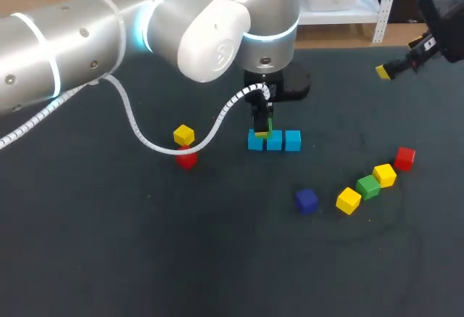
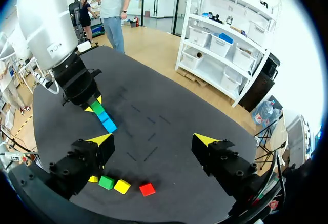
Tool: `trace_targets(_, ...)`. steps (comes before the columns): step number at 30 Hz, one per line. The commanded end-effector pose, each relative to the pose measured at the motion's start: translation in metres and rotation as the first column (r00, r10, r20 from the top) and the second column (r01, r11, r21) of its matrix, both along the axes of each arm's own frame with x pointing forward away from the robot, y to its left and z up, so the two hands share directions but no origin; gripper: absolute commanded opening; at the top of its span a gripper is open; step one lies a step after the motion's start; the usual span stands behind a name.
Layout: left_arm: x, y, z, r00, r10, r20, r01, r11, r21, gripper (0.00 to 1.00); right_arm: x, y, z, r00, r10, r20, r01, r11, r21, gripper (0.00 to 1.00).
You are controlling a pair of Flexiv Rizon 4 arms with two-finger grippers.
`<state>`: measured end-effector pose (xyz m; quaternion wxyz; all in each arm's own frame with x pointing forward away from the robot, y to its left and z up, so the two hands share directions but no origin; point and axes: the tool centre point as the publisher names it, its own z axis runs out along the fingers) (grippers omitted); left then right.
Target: Place the blue cubes, place green cubes on the blue cubes, place the yellow cubes on the green cubes, then place the red cubes on the yellow cubes, and place purple cube on the red cubes.
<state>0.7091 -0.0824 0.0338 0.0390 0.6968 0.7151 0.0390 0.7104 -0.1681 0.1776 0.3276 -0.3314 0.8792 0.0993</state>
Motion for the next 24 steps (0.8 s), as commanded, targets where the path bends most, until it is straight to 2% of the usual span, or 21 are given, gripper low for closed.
trace_targets(1,0.0029,-0.0015,-0.0001,1.000,0.001,-0.009,-0.001,1.000,0.006,0.15,-0.0010,0.0001,0.0005,1.000,-0.003,0.001,0.003,1.000,-0.002,1.00)
trace_targets(19,0.0009,0.0010,-0.0043,1.000,0.000,-0.016,0.000,1.000,0.009,0.21,-0.0010,0.0001,0.0005,1.000,-0.003,0.001,0.003,1.000,-0.002,1.00)
trace_targets(21,0.0014,0.0010,-0.0050,1.000,0.000,-0.015,0.000,1.000,0.009,0.24,-0.0010,0.0001,0.0005,1.000,-0.003,0.001,0.003,1.000,-0.002,1.00)
trace_targets(24,0.0016,0.0009,-0.0051,1.000,-0.002,-0.017,0.002,1.000,0.009,0.37,-0.0010,0.0001,0.0005,1.000,-0.003,0.001,0.003,1.000,-0.002,1.00)
